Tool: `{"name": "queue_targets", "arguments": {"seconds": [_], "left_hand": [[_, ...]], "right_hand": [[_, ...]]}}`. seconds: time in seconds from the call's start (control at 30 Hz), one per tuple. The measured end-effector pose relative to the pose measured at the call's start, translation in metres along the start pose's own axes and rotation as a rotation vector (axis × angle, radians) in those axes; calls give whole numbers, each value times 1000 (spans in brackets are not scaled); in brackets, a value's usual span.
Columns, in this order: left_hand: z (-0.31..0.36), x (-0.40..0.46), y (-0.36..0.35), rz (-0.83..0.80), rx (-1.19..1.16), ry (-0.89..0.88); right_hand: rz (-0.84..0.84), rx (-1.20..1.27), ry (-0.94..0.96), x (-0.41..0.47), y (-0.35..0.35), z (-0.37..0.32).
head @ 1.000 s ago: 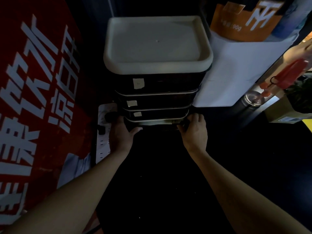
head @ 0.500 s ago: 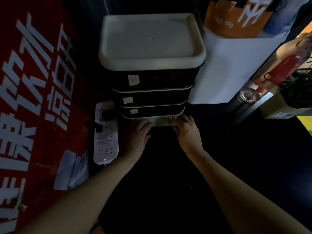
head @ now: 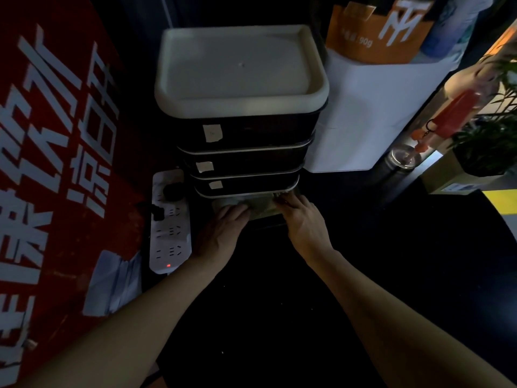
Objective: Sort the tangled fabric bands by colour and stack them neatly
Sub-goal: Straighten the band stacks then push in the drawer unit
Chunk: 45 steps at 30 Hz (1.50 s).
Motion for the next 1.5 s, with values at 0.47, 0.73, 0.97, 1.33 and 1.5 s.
{"name": "queue_targets", "arguments": {"seconds": [0.47, 0.73, 0.97, 1.33, 1.5], "left_hand": [[-18, -1, 25, 237, -87, 139], [-53, -6, 33, 469, -378, 544], [-68, 5, 30, 436, -512, 603], [-67, 2, 32, 468, -600, 522], [-81, 9, 26, 442, -571, 546]], "right_hand": [[-101, -11, -104, 14, -7, 2], [49, 106, -402, 17, 2, 28], [-36, 210, -563, 21, -5, 46], [-30, 342, -644, 23, -19, 57], [-7, 420, -643, 23, -23, 61]]}}
Point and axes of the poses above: each hand's wrist, its own x-axis towards the middle knuckle, its own y-axis out of the back of the hand, z = x × y, the point moved 6 cm from there along x, towards the middle knuckle, and after that the axes turned 10 degrees about y, right-handed, at the moved point
